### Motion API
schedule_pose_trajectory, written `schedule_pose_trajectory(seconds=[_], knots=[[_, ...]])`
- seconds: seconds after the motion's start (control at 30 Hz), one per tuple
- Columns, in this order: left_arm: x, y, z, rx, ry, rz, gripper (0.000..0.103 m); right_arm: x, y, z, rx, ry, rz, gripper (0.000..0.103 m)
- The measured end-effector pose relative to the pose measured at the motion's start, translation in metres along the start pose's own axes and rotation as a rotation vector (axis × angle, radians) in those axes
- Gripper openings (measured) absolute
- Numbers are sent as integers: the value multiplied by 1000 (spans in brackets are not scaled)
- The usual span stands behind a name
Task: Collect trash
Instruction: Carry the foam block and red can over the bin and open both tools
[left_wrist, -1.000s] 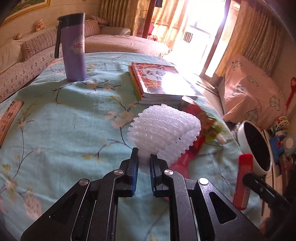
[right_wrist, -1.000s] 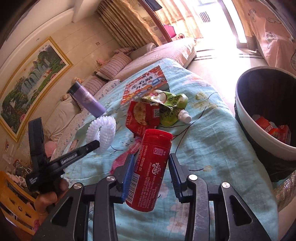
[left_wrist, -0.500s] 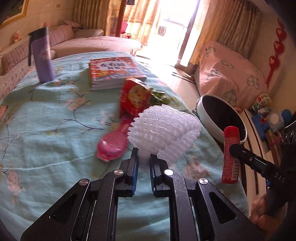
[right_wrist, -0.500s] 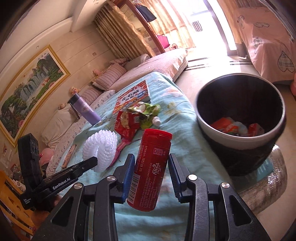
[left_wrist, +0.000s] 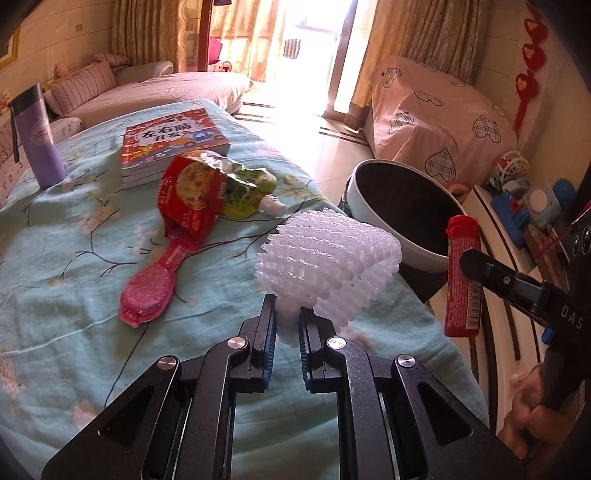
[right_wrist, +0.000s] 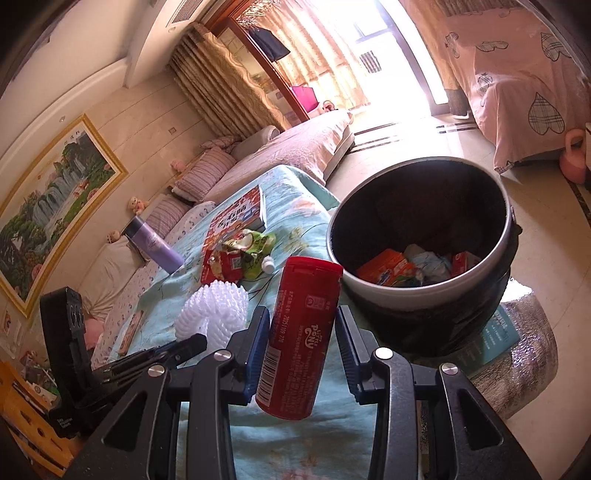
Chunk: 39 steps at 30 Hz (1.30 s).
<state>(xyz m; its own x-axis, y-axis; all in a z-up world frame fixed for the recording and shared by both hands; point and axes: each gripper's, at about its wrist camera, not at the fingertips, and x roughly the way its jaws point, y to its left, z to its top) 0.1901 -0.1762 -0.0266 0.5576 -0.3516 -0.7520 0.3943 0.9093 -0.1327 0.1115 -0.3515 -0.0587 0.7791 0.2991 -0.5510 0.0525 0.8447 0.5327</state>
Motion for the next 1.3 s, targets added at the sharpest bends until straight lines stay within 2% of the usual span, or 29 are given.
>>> schedule_pose_trajectory(seconds=[0.63,1.3], knots=[[13,-41,33,71,-15,-21,10,-17,-31,36,-1,-61,-48,37],[42,-81,68,130,-7,-39,10,-5,-65,67,11,-53,-105,37]])
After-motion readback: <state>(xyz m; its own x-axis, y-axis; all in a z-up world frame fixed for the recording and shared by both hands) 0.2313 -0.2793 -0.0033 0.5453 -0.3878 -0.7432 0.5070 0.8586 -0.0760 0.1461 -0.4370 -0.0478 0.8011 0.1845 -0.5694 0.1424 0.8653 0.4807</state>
